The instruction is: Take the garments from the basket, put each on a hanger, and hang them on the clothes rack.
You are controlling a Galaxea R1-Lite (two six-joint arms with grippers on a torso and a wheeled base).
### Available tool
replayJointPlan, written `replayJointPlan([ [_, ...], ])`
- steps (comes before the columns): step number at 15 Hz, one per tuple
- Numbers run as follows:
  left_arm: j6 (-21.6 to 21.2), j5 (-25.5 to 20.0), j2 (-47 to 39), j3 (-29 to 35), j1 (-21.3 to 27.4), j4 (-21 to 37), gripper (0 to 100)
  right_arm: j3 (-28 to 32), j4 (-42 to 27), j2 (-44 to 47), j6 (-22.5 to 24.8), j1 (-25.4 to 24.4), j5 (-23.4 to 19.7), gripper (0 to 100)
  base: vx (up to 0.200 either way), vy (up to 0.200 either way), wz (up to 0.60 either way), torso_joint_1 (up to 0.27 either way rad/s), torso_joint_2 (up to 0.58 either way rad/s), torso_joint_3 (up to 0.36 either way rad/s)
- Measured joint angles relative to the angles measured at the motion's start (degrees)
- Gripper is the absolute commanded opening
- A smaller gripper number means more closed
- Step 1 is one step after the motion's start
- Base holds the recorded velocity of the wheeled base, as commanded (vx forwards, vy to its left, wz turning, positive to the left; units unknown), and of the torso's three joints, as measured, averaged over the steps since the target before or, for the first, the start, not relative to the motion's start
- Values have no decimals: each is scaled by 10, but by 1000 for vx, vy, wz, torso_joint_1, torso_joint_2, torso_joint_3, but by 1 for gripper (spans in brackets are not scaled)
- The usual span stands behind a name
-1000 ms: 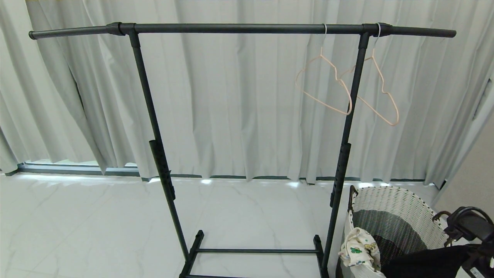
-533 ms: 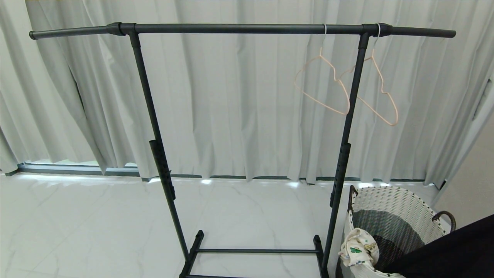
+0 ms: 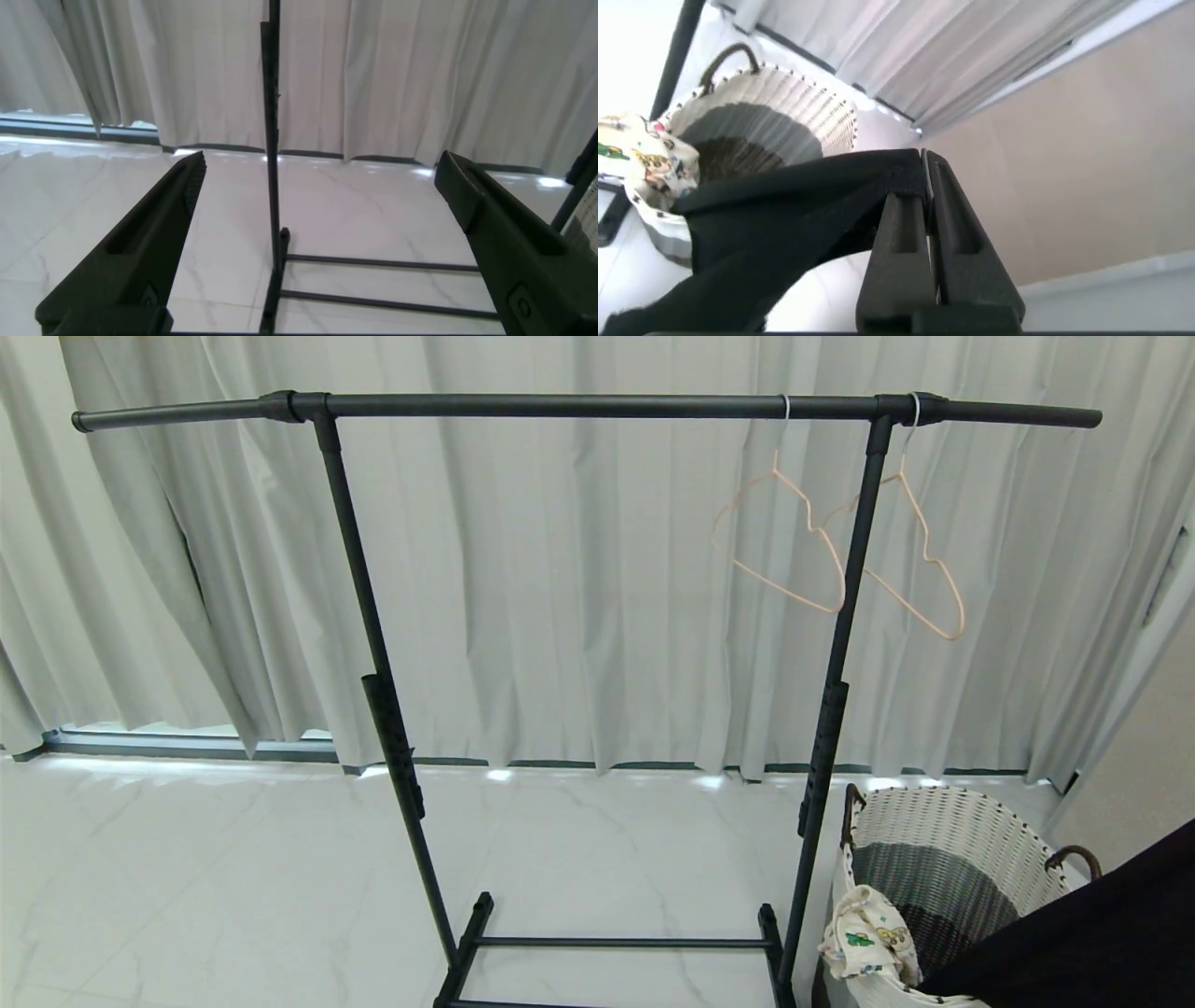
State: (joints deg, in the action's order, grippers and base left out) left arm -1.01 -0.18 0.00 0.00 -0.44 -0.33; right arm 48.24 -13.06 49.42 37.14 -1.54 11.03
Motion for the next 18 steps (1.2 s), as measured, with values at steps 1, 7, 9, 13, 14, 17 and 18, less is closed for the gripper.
replayJointPlan([
  [1, -2, 0, 0, 0, 0, 0, 100, 0, 0, -1, -1, -11, 0, 0, -200, 0, 0, -2, 2, -2],
  [7, -3, 0, 0, 0, 0, 0, 100, 1, -27, -5, -1, -74, -1, 0, -200, 0, 0, 1, 1, 1],
  [9, -3, 0, 0, 0, 0, 0, 100, -1, -35, -5, -1, -92, -1, 0, -200, 0, 0, -2, 5, 2],
  [13, 0, 0, 0, 0, 0, 0, 100, -3, -47, 2, -5, -163, -1, 0, 0, 0, 0, 0, 0, 0],
  [14, 0, 0, 0, 0, 0, 0, 100, -3, -48, 8, -16, -192, -1, 0, 0, 0, 0, 0, 0, 0],
  [17, -5, -1, 0, 0, 0, 0, 100, 5, -48, 41, -90, -315, -1, 0, 0, 0, 0, 0, 0, 0],
  [18, -5, -1, 0, 0, 0, 0, 100, 11, -47, 58, -123, -359, -1, 0, 0, 0, 0, 0, 0, 0],
])
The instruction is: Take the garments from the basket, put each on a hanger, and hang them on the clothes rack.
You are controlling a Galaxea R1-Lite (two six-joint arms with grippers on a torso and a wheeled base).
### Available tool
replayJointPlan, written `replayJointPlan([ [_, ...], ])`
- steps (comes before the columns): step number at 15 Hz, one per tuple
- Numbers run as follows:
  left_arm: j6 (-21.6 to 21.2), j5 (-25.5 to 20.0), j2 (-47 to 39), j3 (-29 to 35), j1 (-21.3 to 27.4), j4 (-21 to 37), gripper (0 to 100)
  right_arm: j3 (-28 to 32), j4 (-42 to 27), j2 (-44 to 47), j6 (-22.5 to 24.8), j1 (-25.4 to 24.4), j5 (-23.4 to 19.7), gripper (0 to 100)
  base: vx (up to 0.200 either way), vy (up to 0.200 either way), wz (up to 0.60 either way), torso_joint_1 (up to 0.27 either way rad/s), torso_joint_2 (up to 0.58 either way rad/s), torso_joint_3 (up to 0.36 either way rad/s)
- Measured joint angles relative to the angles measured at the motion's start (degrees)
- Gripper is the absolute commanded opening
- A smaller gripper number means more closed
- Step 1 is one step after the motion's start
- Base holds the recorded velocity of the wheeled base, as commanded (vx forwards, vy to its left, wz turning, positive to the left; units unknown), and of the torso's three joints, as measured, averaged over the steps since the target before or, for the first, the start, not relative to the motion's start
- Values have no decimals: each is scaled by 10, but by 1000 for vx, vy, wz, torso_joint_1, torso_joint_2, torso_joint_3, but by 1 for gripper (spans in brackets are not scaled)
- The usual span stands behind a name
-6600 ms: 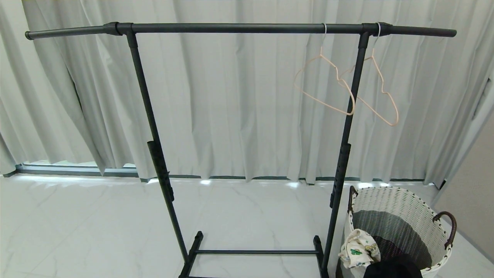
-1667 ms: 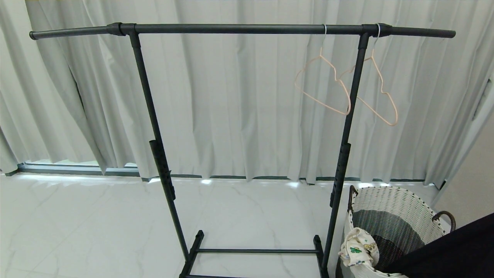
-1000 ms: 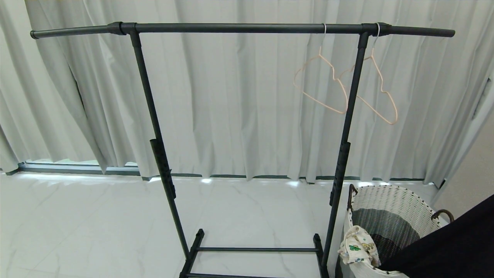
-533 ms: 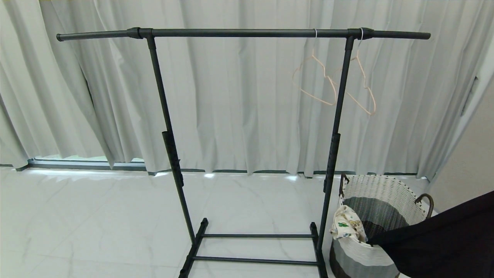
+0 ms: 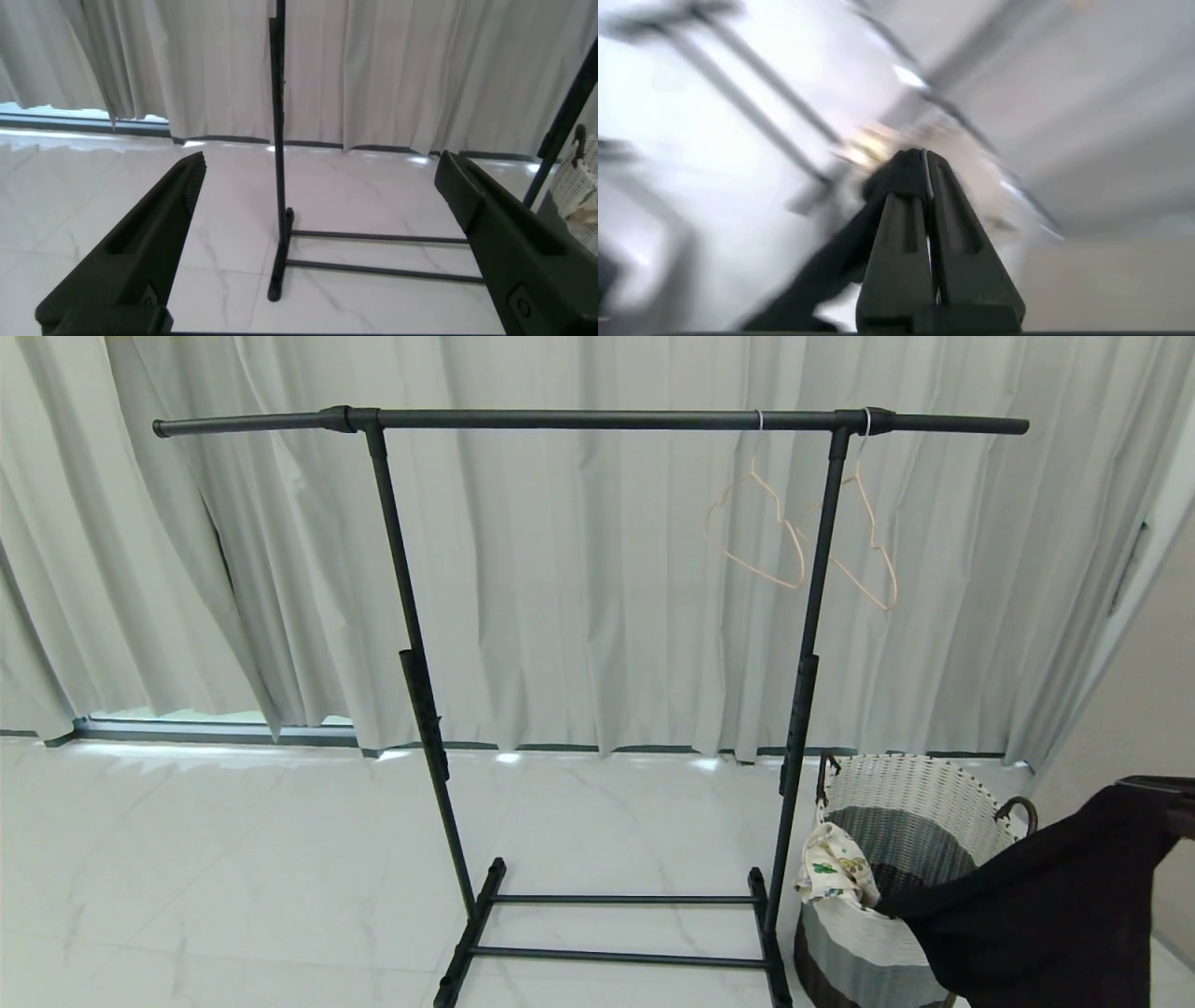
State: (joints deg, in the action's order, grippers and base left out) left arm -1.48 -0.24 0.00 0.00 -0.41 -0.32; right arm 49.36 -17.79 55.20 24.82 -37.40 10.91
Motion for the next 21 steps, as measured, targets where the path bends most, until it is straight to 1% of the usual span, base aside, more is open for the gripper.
replayJointPlan([
  [2, 0, 0, 0, 0, 0, 0, 100, 23, 5, 56, -94, -98, 0, 0, 0, 0, 0, 0, 0, 0],
  [4, 0, 0, 0, 0, 0, 0, 100, 49, 27, 122, -183, -174, 1, 0, 0, 0, 0, 0, 0, 0],
  [5, 0, 0, 0, 0, 0, 0, 100, 61, 50, 159, -226, -206, 1, 0, 0, 0, 0, 0, 0, 0],
  [6, -2, 0, 0, 0, -1, -2, 100, 68, 69, 188, -251, -227, 3, 0, 0, 0, 0, 0, 0, 0],
  [8, -11, -8, 0, 0, 0, -6, 100, 76, 90, 244, -286, -246, 5, 0, 0, 0, 0, 0, 0, 0],
  [9, -14, -24, -2, 7, 1, -4, 100, 80, 100, 263, -297, -246, 7, 0, 0, 0, 0, 0, 0, 0],
  [10, -15, -50, -10, 32, 5, -8, 100, 84, 109, 282, -303, -246, 10, 0, 0, 0, 0, 0, 0, 0],
  [12, -17, -85, -60, 93, 15, -8, 100, 90, 112, 310, -306, -244, 28, 0, 0, 0, 0, 0, 0, 0],
  [14, -22, -116, -158, 175, 36, -9, 100, 98, 138, 328, -306, -247, 40, 0, 0, 0, 0, 0, 0, 0],
  [15, -23, -124, -209, 213, 55, -12, 100, 100, 142, 333, -306, -249, 41, 0, 0, 0, 0, 0, 0, 0],
  [16, -24, -132, -272, 256, 88, -19, 100, 105, 143, 337, -306, -249, 42, 0, 0, 0, 0, 0, 0, 0],
  [18, -24, -131, -383, 320, 179, -43, 100, 113, 143, 341, -306, -247, 44, 0, 0, 0, 0, 0, 0, 0],
  [19, -22, -117, -434, 342, 234, -55, 100, 116, 143, 341, -306, -246, 44, 0, 0, 0, 0, 0, 0, 0],
  [20, -11, -90, -481, 356, 291, -68, 100, 120, 144, 341, -306, -246, 45, 0, 0, 0, 0, 0, 0, 0],
  [21, 8, -53, -520, 365, 345, -81, 100, 122, 145, 341, -306, -246, 46, 0, 0, 0, 0, 0, 0, 0],
])
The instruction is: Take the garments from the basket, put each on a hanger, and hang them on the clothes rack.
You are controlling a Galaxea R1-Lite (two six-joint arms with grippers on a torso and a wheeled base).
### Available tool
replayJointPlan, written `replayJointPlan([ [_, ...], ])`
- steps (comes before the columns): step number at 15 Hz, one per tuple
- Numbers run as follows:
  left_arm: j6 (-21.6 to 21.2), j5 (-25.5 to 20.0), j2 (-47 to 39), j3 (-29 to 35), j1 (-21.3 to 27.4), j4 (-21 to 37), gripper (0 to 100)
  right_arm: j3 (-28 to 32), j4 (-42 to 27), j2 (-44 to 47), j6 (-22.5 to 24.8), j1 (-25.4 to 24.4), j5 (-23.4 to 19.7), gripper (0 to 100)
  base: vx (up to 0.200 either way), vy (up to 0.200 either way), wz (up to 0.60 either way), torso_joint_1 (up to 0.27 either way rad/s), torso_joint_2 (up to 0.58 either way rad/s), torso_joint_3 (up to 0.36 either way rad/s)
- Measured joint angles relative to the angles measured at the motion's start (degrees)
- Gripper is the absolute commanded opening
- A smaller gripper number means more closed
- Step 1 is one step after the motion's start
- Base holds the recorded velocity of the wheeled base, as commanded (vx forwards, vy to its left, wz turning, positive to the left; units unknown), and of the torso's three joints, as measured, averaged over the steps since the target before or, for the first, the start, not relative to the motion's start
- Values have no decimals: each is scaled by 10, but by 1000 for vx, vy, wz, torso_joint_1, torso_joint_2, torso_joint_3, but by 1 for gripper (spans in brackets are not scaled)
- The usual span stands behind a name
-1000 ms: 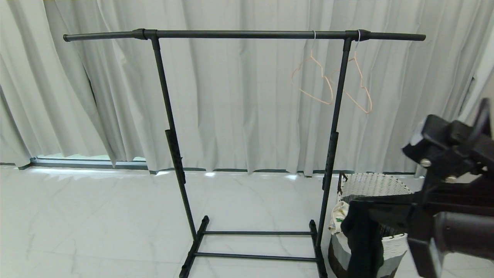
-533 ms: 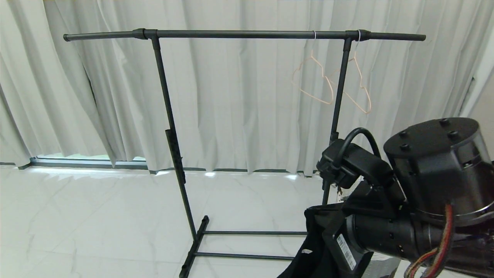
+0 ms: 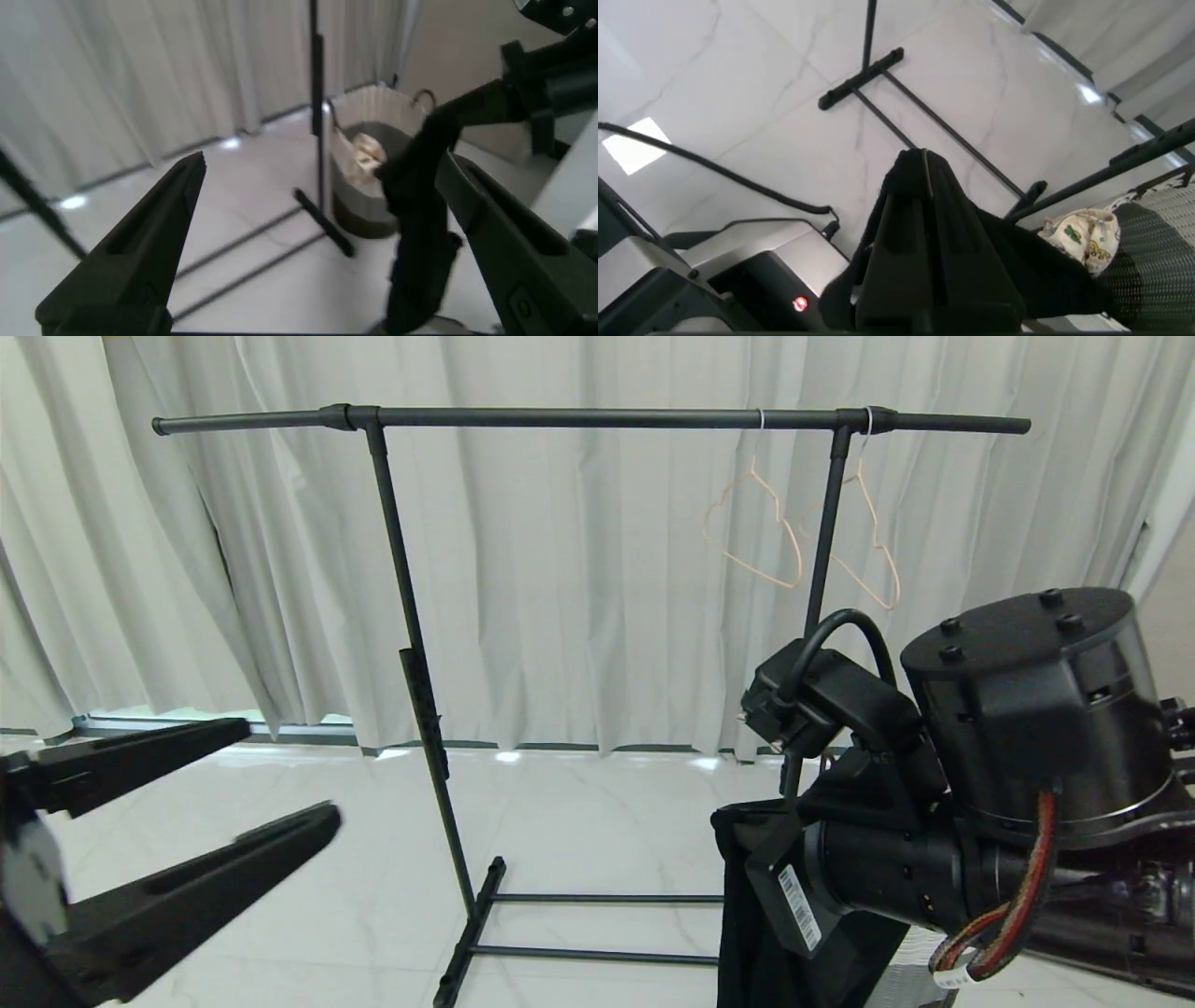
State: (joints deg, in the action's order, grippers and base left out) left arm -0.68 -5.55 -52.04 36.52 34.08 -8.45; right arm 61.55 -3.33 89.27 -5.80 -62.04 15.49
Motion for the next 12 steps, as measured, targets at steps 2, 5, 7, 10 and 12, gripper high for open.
replayJointPlan([
  [2, 54, 104, -73, 9, 119, -16, 100, 5, 0, -1, 0, 1, 13, 0, 0, 0, 0, 0, 0, 0],
  [5, 157, 206, -182, 15, 283, -38, 100, 8, 4, -2, 0, 1, 14, 0, 0, 0, 0, 0, 0, 0],
  [7, 184, 227, -252, 17, 328, -67, 100, 8, 16, -5, 2, -1, 14, 0, 0, 0, 0, 0, 0, 0],
  [10, 195, 236, -346, 18, 330, -107, 100, 9, 20, -11, 5, -5, 13, 0, 0, 0, 0, 0, 0, 0],
  [12, 200, 238, -400, 23, 302, -163, 100, 9, 20, -16, 5, -12, 13, 0, 0, 0, 0, 0, 0, 0],
])
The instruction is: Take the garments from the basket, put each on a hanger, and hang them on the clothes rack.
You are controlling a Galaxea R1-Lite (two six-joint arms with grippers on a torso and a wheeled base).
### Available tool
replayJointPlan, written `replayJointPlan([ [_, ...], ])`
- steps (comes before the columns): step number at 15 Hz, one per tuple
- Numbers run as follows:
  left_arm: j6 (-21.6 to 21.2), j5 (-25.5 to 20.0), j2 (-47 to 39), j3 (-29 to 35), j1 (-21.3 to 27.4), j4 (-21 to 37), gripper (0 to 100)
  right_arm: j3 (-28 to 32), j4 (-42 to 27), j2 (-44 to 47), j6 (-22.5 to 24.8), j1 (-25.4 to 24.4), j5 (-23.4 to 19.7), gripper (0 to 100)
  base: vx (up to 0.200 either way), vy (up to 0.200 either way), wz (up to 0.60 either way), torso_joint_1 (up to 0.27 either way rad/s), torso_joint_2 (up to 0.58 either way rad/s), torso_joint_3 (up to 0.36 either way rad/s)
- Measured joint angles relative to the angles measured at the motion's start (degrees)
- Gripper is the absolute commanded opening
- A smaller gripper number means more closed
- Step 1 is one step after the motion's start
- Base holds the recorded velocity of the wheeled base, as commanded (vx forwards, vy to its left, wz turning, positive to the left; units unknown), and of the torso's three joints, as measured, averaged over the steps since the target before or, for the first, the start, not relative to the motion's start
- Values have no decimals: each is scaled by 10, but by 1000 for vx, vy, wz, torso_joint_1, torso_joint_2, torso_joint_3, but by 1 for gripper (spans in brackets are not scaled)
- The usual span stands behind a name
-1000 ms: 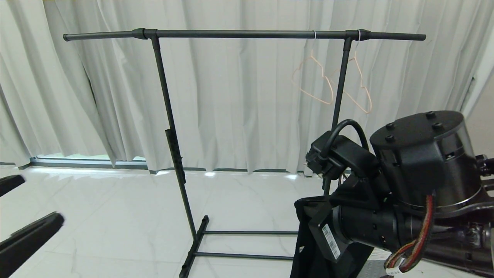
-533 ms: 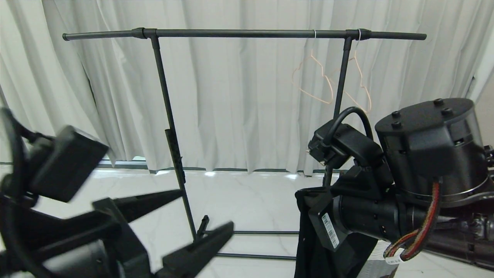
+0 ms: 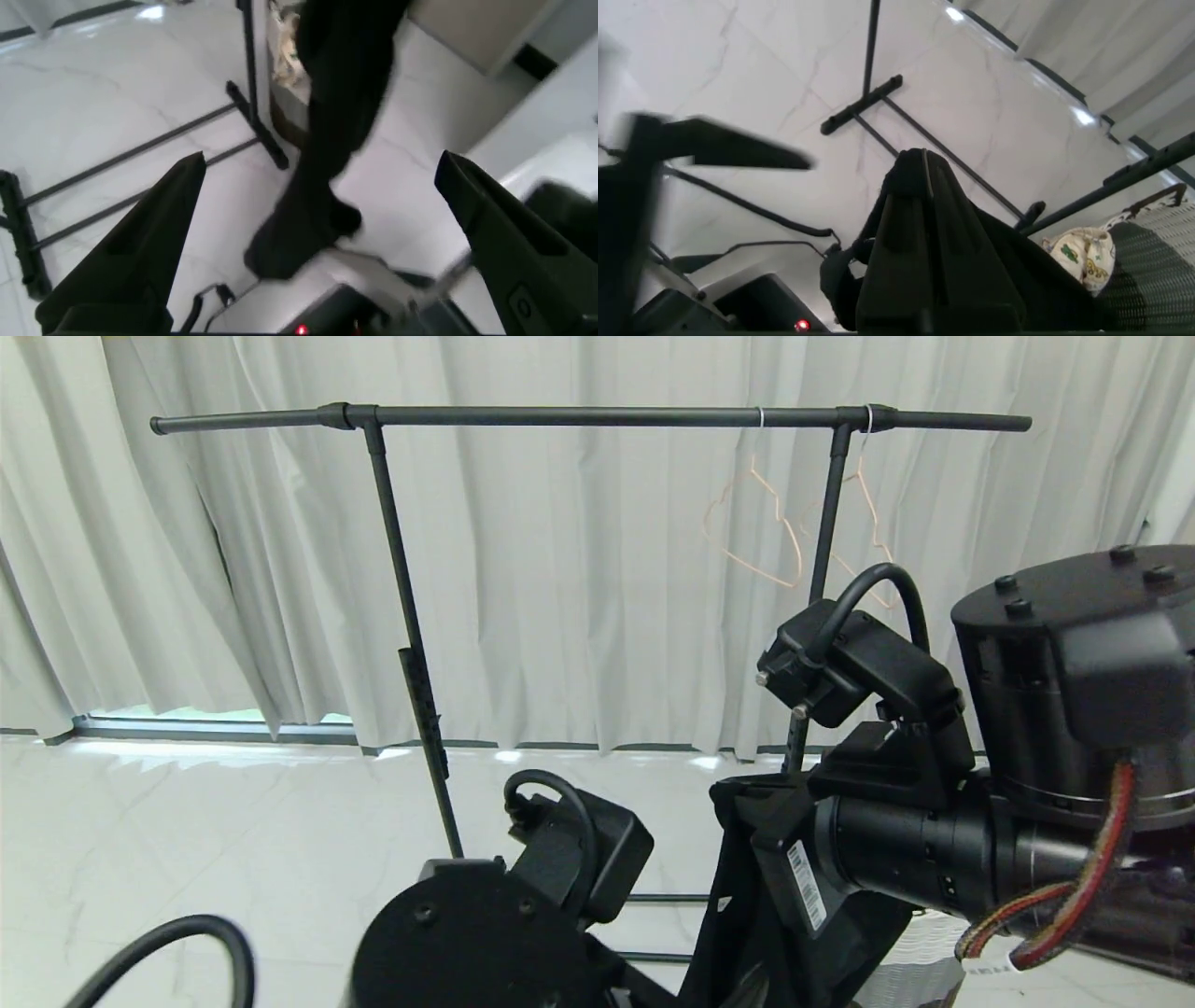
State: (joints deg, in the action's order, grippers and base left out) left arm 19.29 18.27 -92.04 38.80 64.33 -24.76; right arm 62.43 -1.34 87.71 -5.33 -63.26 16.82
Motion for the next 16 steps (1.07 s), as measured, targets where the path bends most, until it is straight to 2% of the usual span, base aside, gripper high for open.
replayJointPlan([
  [5, 3, 1, -59, -2, -46, -16, 100, 0, 1, -7, 0, -14, 0, 0, 0, 0, 0, 0, 0, 0],
  [7, 28, 2, -67, -13, -55, -16, 100, 0, 0, -12, 5, -16, 0, 0, 0, 0, 0, 0, 0, 0],
  [9, 50, 13, -73, -22, -56, -17, 100, 0, 0, -18, 9, -20, 0, 0, 0, 0, 0, 0, 0, 0],
  [15, 52, 23, -73, -85, -52, -35, 100, -1, 0, -31, 17, -25, 0, 0, 0, 0, 0, 0, 0, 0],
  [16, 51, 23, -73, -86, -51, -46, 0, -1, 0, -31, 17, -28, 0, 0, 0, 0, 0, 0, 0, 0],
])
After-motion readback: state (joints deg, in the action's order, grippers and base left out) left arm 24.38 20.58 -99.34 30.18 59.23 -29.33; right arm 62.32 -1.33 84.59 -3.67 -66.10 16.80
